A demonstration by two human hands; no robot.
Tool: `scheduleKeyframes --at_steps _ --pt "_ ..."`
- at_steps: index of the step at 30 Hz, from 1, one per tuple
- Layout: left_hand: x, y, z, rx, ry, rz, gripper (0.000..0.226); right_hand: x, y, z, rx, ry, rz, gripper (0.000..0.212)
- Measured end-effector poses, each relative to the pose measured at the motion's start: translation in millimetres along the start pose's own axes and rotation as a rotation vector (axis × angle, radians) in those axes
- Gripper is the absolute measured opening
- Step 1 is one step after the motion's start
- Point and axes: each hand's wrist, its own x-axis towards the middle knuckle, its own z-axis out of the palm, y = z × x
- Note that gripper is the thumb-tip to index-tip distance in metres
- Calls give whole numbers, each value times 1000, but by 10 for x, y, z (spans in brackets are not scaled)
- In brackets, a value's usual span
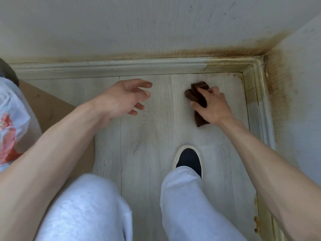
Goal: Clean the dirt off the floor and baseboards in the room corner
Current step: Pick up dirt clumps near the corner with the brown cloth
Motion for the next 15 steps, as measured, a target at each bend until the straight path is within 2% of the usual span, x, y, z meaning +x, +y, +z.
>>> scheduleKeyframes --at_steps 4,9,15 --pt "-15 -6 -13 0 -6 10 29 -46 -125 8 -256 -68 23 74" --pt "-25 -14 -17 7 -13 12 28 46 -219 -71 -216 -130 88 74" --pt "-27 -35 -28 12 -16 10 29 -20 -194 -20 -29 21 45 63"
